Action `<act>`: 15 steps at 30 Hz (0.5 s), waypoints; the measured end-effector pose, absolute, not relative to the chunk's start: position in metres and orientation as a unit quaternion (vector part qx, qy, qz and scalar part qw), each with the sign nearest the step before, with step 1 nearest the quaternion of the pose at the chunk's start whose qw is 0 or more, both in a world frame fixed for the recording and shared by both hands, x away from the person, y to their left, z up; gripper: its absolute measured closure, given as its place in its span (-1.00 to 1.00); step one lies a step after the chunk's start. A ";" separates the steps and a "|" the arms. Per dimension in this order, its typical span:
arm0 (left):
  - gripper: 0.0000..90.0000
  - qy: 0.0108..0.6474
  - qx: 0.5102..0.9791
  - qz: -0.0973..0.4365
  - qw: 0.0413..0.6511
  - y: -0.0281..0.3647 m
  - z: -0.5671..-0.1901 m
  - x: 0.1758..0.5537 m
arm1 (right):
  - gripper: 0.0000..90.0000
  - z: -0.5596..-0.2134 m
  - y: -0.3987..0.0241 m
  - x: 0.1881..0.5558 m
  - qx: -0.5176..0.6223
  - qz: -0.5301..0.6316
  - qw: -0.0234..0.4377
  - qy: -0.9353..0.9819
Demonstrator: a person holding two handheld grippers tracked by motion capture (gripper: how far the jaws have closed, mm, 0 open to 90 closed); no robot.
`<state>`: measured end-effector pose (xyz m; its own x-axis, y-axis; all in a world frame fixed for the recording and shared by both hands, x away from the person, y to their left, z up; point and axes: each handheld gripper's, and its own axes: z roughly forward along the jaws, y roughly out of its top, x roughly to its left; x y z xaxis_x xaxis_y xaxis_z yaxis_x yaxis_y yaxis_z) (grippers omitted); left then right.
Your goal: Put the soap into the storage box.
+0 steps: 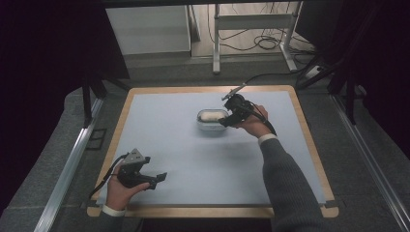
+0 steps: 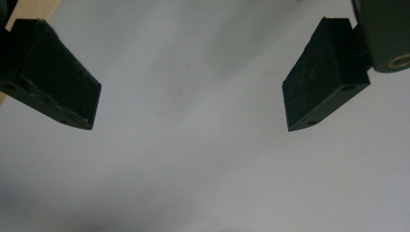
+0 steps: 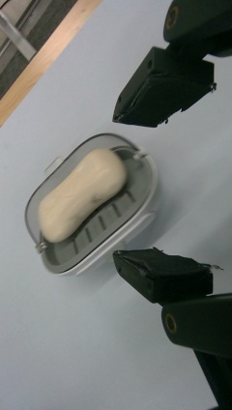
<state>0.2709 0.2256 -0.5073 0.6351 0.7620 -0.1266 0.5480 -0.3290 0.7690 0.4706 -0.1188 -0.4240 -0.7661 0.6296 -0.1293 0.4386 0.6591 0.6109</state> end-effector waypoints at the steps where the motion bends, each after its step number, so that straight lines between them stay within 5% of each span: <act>1: -0.84 0.406 0.804 0.130 0.414 0.226 -0.507 0.271 | -0.34 -0.425 -0.123 0.467 0.301 0.292 0.163 0.893; 15: -0.84 0.402 0.799 0.116 0.432 0.228 -0.507 0.267 | -0.37 -0.457 -0.206 0.395 0.348 0.341 0.171 0.856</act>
